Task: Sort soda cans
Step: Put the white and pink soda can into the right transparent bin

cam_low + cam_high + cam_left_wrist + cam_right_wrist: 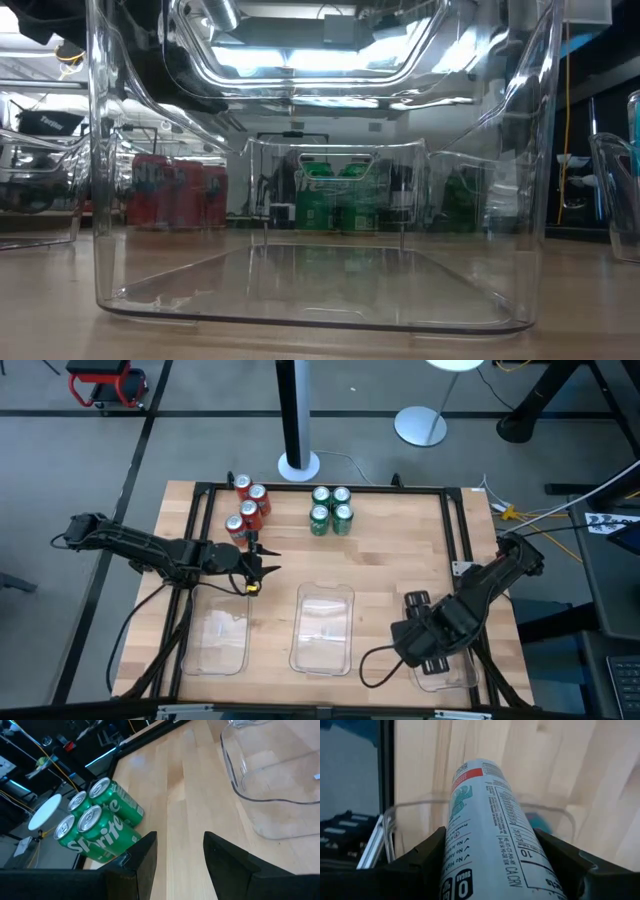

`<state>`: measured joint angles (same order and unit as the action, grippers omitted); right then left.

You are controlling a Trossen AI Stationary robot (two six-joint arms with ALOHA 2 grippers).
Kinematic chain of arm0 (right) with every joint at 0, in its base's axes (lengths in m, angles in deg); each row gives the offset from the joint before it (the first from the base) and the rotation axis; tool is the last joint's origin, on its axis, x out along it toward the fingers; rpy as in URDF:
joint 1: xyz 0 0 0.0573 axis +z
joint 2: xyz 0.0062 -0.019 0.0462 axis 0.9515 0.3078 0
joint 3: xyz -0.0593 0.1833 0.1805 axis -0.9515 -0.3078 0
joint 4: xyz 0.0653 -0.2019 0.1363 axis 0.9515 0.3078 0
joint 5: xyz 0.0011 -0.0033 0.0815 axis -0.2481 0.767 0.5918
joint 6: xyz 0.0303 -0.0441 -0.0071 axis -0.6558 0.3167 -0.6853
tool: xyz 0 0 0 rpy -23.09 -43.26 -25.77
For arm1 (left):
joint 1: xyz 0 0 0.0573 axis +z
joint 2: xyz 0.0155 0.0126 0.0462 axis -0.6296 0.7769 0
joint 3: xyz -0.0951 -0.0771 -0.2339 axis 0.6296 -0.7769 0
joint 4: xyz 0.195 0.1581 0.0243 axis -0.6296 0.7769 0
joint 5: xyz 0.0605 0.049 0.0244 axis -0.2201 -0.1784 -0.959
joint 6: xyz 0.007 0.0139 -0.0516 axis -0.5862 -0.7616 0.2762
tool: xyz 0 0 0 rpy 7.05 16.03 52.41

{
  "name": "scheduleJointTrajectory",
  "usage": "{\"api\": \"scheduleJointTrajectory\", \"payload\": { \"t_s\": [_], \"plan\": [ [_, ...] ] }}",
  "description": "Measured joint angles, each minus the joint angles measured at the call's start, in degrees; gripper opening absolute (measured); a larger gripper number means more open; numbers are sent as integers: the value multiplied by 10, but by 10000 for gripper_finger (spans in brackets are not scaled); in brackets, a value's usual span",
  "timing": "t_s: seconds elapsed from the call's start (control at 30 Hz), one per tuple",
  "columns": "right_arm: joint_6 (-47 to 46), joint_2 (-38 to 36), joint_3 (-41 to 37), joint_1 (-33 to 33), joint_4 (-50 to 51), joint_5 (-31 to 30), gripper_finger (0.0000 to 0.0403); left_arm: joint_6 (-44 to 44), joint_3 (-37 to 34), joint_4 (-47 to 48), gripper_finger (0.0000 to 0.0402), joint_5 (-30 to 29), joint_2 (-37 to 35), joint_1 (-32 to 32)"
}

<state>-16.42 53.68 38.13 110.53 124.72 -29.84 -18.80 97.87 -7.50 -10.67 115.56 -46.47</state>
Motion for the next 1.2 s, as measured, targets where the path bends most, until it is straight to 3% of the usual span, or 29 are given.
{"api": "scheduleJointTrajectory", "payload": {
  "t_s": [0.4, 0.93, 1.2],
  "plan": [
    [-8, 0, -62, -2, 0, 41, 248, 0, 0, 0, 153, 0, 0, 0],
    [-7, -2, -76, -2, -3, 36, 248, -7, 0, -2, 153, 0, 0, 0],
    [-7, -14, -119, -2, -2, 111, 248, -12, 0, -2, 153, 0, 0, 0]
  ]
}}
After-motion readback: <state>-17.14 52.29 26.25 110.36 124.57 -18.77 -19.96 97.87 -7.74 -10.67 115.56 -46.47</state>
